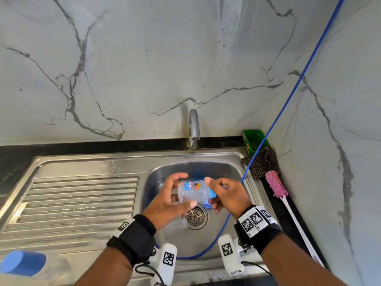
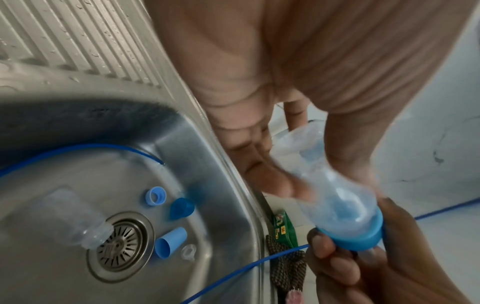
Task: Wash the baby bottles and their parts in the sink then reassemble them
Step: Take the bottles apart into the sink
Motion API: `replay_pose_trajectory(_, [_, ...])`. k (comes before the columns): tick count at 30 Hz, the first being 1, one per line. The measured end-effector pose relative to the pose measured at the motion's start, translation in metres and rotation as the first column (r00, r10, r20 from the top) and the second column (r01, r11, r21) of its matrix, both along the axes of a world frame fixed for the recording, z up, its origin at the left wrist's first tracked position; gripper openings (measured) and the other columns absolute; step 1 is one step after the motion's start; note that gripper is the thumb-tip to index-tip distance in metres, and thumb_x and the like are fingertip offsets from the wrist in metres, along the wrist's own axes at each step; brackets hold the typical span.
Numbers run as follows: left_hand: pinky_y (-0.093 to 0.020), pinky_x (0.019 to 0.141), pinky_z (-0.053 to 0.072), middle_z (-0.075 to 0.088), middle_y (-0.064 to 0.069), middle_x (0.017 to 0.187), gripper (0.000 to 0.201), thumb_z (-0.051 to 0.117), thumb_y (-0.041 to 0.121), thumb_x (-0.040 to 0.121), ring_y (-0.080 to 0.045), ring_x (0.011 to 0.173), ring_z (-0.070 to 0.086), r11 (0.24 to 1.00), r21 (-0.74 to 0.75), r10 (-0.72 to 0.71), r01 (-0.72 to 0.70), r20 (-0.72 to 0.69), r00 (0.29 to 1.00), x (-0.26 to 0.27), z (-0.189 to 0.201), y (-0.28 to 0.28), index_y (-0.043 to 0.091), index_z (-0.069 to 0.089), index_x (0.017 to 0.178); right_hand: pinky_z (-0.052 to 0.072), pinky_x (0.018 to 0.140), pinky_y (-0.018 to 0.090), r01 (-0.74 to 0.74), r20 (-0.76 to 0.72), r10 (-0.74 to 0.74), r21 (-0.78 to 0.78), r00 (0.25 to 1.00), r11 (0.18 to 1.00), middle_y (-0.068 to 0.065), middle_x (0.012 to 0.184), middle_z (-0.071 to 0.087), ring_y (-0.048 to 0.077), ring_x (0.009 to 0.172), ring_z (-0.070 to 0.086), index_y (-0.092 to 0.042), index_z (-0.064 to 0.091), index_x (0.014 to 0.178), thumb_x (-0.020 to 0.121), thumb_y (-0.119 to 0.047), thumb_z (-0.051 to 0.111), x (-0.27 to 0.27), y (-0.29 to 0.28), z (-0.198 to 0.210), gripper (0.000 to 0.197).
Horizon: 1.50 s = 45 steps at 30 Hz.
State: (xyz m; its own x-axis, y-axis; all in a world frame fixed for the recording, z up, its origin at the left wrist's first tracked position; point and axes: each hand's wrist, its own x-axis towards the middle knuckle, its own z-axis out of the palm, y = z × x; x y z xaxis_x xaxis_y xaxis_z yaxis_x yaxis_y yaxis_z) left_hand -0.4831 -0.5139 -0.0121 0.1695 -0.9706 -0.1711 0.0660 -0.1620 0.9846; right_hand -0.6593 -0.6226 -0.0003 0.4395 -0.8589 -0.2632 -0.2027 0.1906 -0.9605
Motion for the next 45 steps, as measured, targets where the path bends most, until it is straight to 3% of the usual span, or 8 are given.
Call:
replay_pose_trajectory(5, [-0.029,0.048,0.051,0.07,-0.019,0.095,0.053,0.044,0.062,0.096,-0.022,0.052,0.06,0.978,0.207,0.043,-0.023,-0.091,0.995,-0.003,0.009,0.003,0.017,0.058,0.12,0.047,0.042,0.028,-0.016,0.038,0.014,0.054,0.999,0.998,0.022,0.064,0.065,0.023,0.044,0.055,0.005,0.062,0.083,0.084,-0.042,0.076,-0.004,0.0,-0.003,0.048])
replay_pose_trajectory(9, [-0.033,0.068,0.059,0.06,-0.01,0.124,0.066,0.079,0.05,0.075,-0.016,0.088,0.072,0.997,0.074,0.042,-0.039,-0.037,0.998,-0.003,-0.002,0.004,0.028,0.051,0.131,0.044,0.039,0.025,-0.026,0.024,0.024,0.083,0.999,0.996,0.021,0.063,0.065,0.022,0.042,0.054,0.017,0.059,0.091,0.084,-0.041,0.075,-0.004,0.0,-0.006,0.06])
replay_pose_trajectory(13, [-0.038,0.06,0.06,0.071,-0.018,0.108,0.059,0.053,0.068,0.09,-0.03,0.08,0.073,0.976,0.211,0.078,-0.046,-0.148,0.986,0.001,0.003,0.002,0.022,0.052,0.127,0.044,0.039,0.025,-0.052,0.027,0.05,0.076,0.998,0.996,0.024,0.066,0.065,0.023,0.043,0.054,0.016,0.06,0.091,0.074,-0.05,0.075,-0.001,0.0,-0.007,0.07])
replay_pose_trajectory(16, [-0.036,0.068,0.061,0.057,-0.009,0.126,0.068,0.081,0.052,0.072,-0.016,0.098,0.069,0.993,0.114,0.047,-0.042,-0.045,0.998,0.002,-0.004,-0.001,0.03,0.05,0.129,0.044,0.039,0.025,-0.071,0.016,0.07,0.083,0.997,0.994,0.022,0.065,0.065,0.023,0.043,0.054,0.014,0.06,0.09,0.075,-0.051,0.075,0.002,-0.003,-0.01,0.069])
replay_pose_trajectory(28, [-0.03,0.055,0.05,0.072,-0.003,0.091,0.06,0.074,0.067,0.068,-0.021,0.065,0.069,0.927,0.365,0.031,-0.084,0.151,0.988,0.019,-0.03,-0.022,0.022,0.064,0.107,0.045,0.039,0.026,-0.026,-0.012,0.027,0.096,1.0,0.995,0.018,0.061,0.063,0.022,0.043,0.054,0.002,0.061,0.083,0.089,-0.032,0.073,0.007,-0.033,-0.035,0.037])
replay_pose_trajectory(35, [-0.036,0.102,0.044,0.064,0.004,0.124,0.058,0.071,0.057,0.075,-0.023,0.121,0.058,0.836,0.474,-0.205,-0.275,0.736,0.645,0.037,-0.104,-0.055,0.03,0.057,0.125,0.052,0.047,0.03,0.062,-0.093,-0.051,0.115,0.994,0.991,0.012,0.074,0.068,0.02,0.051,0.058,-0.01,0.068,0.106,0.085,-0.022,0.079,-0.014,-0.059,-0.071,0.027])
replay_pose_trajectory(39, [-0.039,0.107,0.039,0.052,-0.001,0.141,0.061,0.065,0.049,0.087,-0.024,0.131,0.05,0.775,0.6,-0.5,-0.195,0.772,0.392,0.049,-0.145,-0.075,0.025,0.046,0.14,0.054,0.052,0.033,0.019,-0.143,0.0,0.132,0.99,0.991,0.011,0.087,0.067,0.017,0.052,0.059,-0.019,0.068,0.107,0.083,-0.018,0.081,-0.019,-0.065,-0.091,0.027])
replay_pose_trajectory(45, [-0.039,0.104,0.043,0.055,-0.002,0.133,0.049,0.065,0.037,0.089,-0.026,0.125,0.054,0.731,0.67,-0.635,-0.13,0.737,0.229,0.059,-0.186,-0.1,0.022,0.051,0.134,0.055,0.054,0.03,-0.035,-0.211,0.065,0.144,0.975,0.989,0.004,0.101,0.062,0.016,0.066,0.064,-0.027,0.068,0.105,0.079,-0.017,0.085,-0.019,-0.079,-0.118,0.032])
